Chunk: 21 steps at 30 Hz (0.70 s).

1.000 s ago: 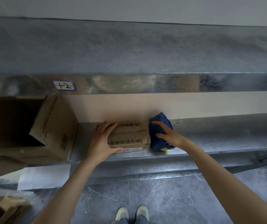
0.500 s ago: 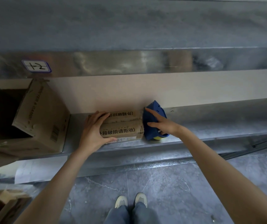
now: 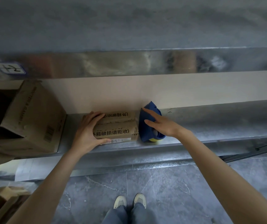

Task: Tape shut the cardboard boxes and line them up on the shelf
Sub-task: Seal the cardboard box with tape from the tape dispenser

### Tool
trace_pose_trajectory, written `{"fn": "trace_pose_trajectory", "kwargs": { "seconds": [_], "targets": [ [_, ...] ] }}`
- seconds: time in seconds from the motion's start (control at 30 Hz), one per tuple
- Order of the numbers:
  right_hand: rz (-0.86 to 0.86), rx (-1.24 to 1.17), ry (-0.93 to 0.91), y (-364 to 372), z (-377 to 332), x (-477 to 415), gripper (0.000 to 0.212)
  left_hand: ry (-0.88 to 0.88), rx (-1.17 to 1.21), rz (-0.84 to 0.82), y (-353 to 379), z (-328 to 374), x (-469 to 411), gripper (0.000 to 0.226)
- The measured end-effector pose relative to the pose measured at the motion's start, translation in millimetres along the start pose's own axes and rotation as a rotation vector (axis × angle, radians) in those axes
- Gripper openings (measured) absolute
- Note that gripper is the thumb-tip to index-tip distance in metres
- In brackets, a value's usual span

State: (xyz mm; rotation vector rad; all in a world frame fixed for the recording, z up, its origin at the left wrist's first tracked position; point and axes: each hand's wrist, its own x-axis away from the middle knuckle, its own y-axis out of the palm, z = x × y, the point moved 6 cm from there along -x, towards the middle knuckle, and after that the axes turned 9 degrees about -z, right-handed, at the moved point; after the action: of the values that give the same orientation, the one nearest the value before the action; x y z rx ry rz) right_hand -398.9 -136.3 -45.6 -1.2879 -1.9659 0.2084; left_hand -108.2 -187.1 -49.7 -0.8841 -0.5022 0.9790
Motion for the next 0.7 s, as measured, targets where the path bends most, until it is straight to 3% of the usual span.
{"fn": "trace_pose_trajectory", "kwargs": {
  "seconds": [0.17, 0.23, 0.37, 0.47, 0.6, 0.7],
  "targets": [
    [0.259, 0.313, -0.008, -25.7, -25.0, 4.6, 0.043, -0.019, 0.132, -0.078, -7.6, -1.3, 1.5, 0.099],
    [0.343, 0.315, -0.095, -25.6, -43.6, 3.5, 0.041, -0.017, 0.147, -0.057, -15.5, -3.9, 3.7, 0.096],
    [0.238, 0.184, -0.259, 11.1, -69.7, -15.7, 0.049, -0.082, 0.173, -0.042, -22.4, -14.9, 9.2, 0.108],
    [0.125, 0.158, -0.235, 52.3, -75.7, -36.3, 0.064, -0.147, 0.239, -0.104, -6.0, -12.5, 14.3, 0.122],
    [0.302, 0.35, -0.148, 72.5, -71.2, -45.2, 0.067, -0.135, 0.283, -0.031, 0.8, -11.1, 15.4, 0.109],
    [0.353, 0.346, -0.179, 71.9, -69.2, -43.8, 0.069, -0.068, 0.155, -0.031, -1.3, -16.6, 15.7, 0.105]
  ]
}}
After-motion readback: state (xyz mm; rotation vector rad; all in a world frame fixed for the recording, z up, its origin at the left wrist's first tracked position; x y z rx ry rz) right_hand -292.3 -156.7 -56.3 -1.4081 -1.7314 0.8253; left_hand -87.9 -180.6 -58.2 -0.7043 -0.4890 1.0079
